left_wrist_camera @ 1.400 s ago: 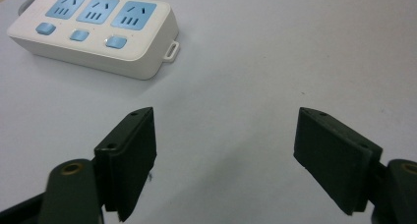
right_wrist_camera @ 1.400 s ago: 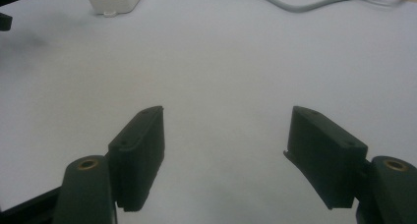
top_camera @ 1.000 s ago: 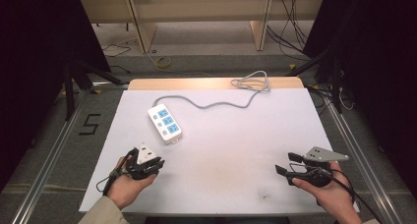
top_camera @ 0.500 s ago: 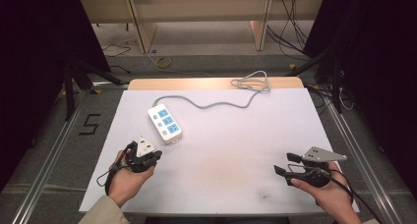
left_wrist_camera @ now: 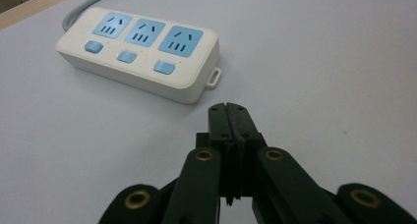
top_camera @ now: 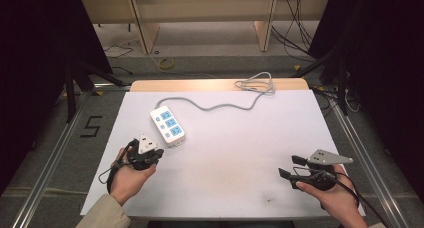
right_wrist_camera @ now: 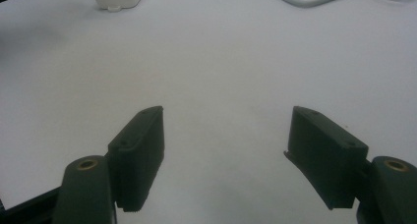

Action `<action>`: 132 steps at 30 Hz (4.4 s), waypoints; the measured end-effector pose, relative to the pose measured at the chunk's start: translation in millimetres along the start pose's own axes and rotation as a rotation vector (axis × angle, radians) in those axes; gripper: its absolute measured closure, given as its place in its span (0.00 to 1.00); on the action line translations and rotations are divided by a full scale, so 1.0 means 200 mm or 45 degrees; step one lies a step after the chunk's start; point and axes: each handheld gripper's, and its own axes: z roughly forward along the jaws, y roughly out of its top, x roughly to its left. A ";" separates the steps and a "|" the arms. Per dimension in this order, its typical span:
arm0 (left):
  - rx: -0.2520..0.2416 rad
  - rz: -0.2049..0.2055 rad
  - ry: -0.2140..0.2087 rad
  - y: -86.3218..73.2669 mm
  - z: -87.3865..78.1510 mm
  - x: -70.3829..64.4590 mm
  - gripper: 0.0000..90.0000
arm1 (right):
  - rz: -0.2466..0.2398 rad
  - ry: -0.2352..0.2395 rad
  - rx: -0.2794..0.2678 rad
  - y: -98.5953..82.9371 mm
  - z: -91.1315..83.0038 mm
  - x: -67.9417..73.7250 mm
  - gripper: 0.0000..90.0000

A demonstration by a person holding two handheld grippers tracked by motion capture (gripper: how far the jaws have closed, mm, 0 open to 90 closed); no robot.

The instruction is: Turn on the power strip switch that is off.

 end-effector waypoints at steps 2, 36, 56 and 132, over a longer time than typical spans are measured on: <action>0.001 -0.001 0.008 0.01 0.01 0.00 1.00 | 0.000 0.002 0.001 0.00 0.00 0.00 0.34; 0.041 -0.012 0.030 0.14 0.14 0.14 1.00 | -0.011 -0.002 0.000 0.00 0.00 0.00 0.34; 0.029 -0.018 0.084 0.19 0.18 0.21 1.00 | -0.001 -0.005 -0.001 0.00 0.01 0.00 0.34; 0.113 0.005 0.169 0.32 0.46 0.44 1.00 | 0.020 0.002 -0.007 0.00 0.01 -0.01 0.33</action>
